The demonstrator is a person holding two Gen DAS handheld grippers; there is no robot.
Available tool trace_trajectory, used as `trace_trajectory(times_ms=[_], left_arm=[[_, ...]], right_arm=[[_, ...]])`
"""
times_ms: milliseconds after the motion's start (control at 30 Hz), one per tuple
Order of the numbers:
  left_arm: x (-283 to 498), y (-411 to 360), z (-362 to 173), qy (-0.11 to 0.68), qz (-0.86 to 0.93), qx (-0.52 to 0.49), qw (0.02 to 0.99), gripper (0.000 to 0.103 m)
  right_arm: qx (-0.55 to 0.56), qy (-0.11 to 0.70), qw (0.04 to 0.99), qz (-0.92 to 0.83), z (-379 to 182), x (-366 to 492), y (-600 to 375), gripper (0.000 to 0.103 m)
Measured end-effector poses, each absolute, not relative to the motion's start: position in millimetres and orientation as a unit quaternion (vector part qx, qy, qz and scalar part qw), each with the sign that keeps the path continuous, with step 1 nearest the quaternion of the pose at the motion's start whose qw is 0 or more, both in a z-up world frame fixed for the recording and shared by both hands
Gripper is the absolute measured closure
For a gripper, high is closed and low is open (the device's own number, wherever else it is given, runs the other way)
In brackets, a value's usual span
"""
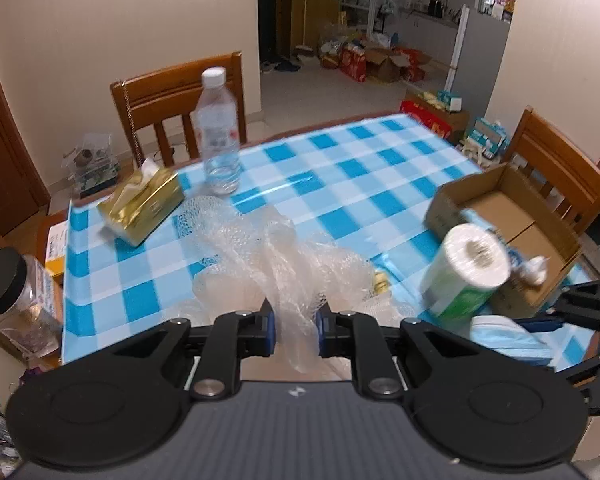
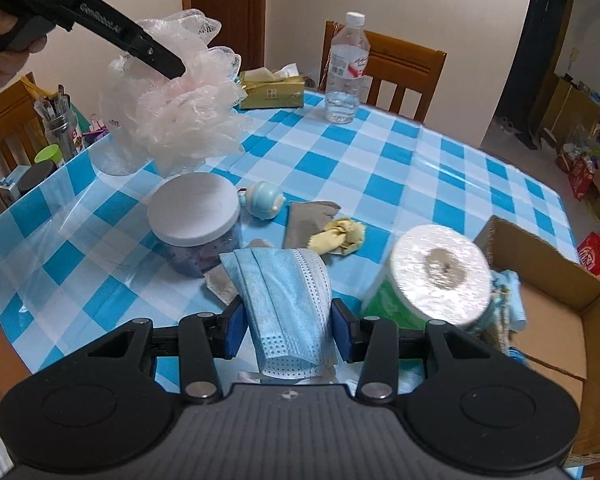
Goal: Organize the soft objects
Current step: 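Carry the pouf and mask over the cardboard box with both grippers, then open both grippers to drop the pouf and mask into the box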
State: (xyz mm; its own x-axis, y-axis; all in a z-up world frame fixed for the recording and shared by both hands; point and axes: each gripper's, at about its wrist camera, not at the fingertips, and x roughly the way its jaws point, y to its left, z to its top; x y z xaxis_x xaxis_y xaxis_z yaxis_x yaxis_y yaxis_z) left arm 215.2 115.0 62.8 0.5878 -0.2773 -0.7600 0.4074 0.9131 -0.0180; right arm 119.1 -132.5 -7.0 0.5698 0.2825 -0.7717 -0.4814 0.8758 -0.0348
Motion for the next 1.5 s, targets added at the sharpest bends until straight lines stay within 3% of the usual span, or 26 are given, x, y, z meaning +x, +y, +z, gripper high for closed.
trace_trajectory(times_ms=[467,867,900,967,1067,1167,1400,1500], left_arm=[[208.0,-4.5,97.7,0.381,-0.244,0.081,0.888,0.088],[237.6,-122.0,98.6,0.366,-0.313,0.095,0.871,0.088],[239.8,-129.2,96.4,0.366,-0.317,0.096,0.87,0.088],[244.7,-145.4,91.9,0.369,-0.324,0.097,0.866,0.088],[250.7,-167.9,84.1,0.373,-0.334,0.1,0.86,0.088],[256.7,-189.4,75.9,0.379,-0.343,0.103,0.853,0.088],[271.9,-238.3,64.0,0.385,-0.368,0.101,0.84,0.087],[280.1,-258.3,61.7,0.383,-0.374,0.1,0.839,0.076]], right_arm=[[-0.119,0.391,0.898,0.162,10.3,118.2,-252.9,0.054],[-0.113,0.402,0.906,0.068,-8.7,147.9,-358.2,0.054],[-0.116,0.402,0.906,0.062,-11.8,150.3,-364.6,0.05],[-0.113,0.407,0.905,0.053,-17.7,155.5,-375.0,0.025],[-0.095,0.409,0.906,0.057,-22.4,156.1,-387.3,0.009],[-0.078,0.409,0.907,0.06,-24.2,148.3,-393.0,0.002],[-0.056,0.413,0.907,0.06,-25.3,131.0,-399.2,0.002],[-0.046,0.412,0.909,0.053,-23.3,127.2,-404.1,0.002]])
